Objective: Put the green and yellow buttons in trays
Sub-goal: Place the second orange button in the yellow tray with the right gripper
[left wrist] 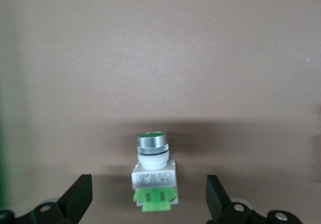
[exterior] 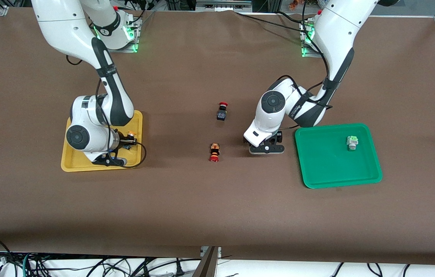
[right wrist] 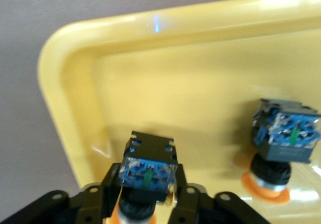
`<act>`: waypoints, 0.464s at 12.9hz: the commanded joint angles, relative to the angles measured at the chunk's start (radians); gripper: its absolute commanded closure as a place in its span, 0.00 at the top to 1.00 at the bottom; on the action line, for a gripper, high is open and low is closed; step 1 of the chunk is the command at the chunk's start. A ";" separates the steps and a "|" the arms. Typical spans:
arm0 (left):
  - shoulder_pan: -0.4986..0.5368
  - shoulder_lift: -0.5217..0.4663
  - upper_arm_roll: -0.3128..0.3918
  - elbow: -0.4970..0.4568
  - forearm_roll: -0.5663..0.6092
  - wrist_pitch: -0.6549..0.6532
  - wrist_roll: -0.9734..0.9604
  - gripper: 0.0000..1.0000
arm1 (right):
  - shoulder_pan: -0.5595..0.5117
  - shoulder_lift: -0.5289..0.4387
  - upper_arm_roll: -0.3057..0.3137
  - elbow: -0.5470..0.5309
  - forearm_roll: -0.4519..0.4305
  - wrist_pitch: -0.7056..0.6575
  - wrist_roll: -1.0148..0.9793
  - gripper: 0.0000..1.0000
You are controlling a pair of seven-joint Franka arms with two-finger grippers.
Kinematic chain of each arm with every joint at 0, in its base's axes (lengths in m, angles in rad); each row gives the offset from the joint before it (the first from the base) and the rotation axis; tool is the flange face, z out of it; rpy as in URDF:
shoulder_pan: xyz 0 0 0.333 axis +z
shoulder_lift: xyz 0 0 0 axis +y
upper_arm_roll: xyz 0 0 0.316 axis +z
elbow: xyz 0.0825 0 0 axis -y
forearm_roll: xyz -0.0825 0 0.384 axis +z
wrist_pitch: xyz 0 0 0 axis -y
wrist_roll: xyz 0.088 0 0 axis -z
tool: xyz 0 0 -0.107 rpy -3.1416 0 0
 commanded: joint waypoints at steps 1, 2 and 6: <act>-0.009 0.027 0.002 0.022 0.029 0.011 -0.039 0.91 | -0.001 -0.017 0.008 0.005 0.007 0.000 -0.007 0.98; -0.009 0.028 0.000 0.020 0.029 0.011 -0.043 0.84 | 0.007 -0.022 0.008 0.023 0.007 -0.005 -0.006 0.98; -0.013 0.033 0.000 0.018 0.026 0.011 -0.053 0.26 | 0.031 -0.155 0.008 0.042 0.001 -0.048 0.062 0.99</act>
